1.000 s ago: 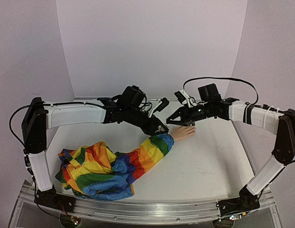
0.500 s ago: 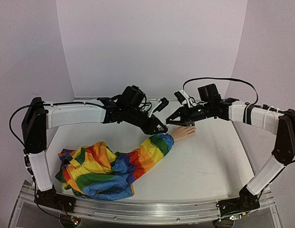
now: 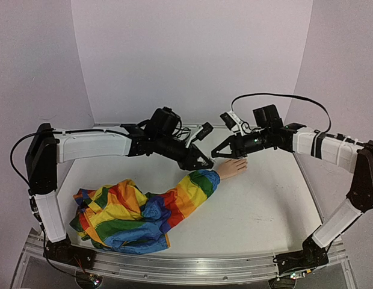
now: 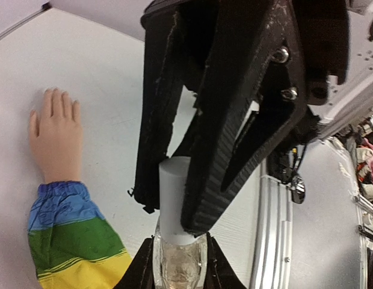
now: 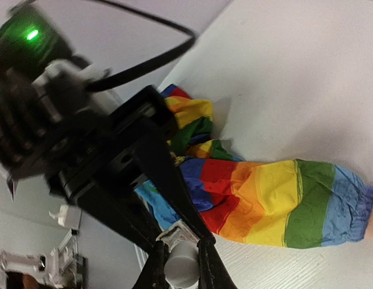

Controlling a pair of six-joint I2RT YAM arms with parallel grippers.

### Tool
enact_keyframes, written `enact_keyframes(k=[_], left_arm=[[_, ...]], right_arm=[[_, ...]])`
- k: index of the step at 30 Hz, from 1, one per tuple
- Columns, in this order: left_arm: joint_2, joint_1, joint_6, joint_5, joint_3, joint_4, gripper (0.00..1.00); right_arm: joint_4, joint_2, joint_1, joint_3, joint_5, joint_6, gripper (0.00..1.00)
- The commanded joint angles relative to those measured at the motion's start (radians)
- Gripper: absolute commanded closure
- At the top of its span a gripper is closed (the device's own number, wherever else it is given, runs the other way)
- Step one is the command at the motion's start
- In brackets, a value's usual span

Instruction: Paint the nails

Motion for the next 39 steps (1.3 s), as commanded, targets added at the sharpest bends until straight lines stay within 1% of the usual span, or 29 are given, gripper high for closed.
enact_keyframes(k=[1,3,5,6,7,8,9,11,13,15,17,18,20,23,28,33,36,39], left_arm=[[-0.146,0.003,0.060,0.306,-0.070,0.222,1.00],[-0.176,0.005,0.070,0.414,-0.088,0.242,1.00],[-0.198,0.005,0.064,0.464,-0.094,0.242,1.00],[-0.210,0.005,0.058,0.459,-0.098,0.243,1.00],[-0.217,0.004,0.053,0.426,-0.104,0.243,1.00],[-0.233,0.004,0.052,0.384,-0.113,0.243,1.00],[-0.244,0.003,0.056,0.330,-0.125,0.243,1.00],[-0.266,0.001,0.056,0.143,-0.152,0.245,1.00],[-0.284,-0.005,0.060,-0.048,-0.179,0.250,1.00],[-0.299,-0.025,0.086,-0.312,-0.204,0.254,1.00],[-0.304,-0.057,0.137,-0.498,-0.217,0.257,1.00],[-0.306,-0.063,0.141,-0.545,-0.221,0.263,1.00],[-0.310,-0.065,0.123,-0.610,-0.234,0.287,1.00],[-0.311,-0.070,0.103,-0.665,-0.244,0.323,1.00],[-0.296,-0.076,0.082,-0.682,-0.242,0.354,1.00],[-0.288,-0.080,0.081,-0.682,-0.237,0.358,1.00],[-0.287,-0.079,0.081,-0.676,-0.237,0.358,1.00],[-0.292,-0.081,0.081,-0.676,-0.238,0.358,1.00]], right_arm=[[0.005,-0.169,0.036,0.016,-0.317,-0.304,1.00],[0.006,-0.197,0.045,0.056,-0.370,-0.347,1.00],[-0.012,-0.191,0.053,0.096,-0.386,-0.349,1.00],[-0.014,-0.192,0.053,0.104,-0.384,-0.352,1.00],[-0.012,-0.193,0.053,0.105,-0.366,-0.353,1.00],[-0.010,-0.193,0.053,0.106,-0.329,-0.344,0.97],[-0.007,-0.192,0.053,0.105,-0.282,-0.329,0.85],[0.020,-0.196,0.053,0.111,-0.120,-0.238,0.58],[0.038,-0.207,0.053,0.115,0.114,-0.134,0.45],[0.058,-0.214,0.053,0.123,0.271,-0.029,0.35],[0.119,-0.211,0.054,0.123,0.285,0.071,0.31],[0.154,-0.205,0.057,0.117,0.294,0.149,0.29],[0.187,-0.191,0.077,0.110,0.329,0.205,0.28],[0.183,-0.168,0.103,0.108,0.443,0.258,0.31],[0.183,-0.107,0.167,0.153,0.557,0.285,0.36],[0.180,-0.044,0.210,0.204,0.622,0.289,0.41],[0.180,-0.009,0.225,0.226,0.627,0.288,0.46],[0.179,0.018,0.235,0.236,0.623,0.280,0.57]])
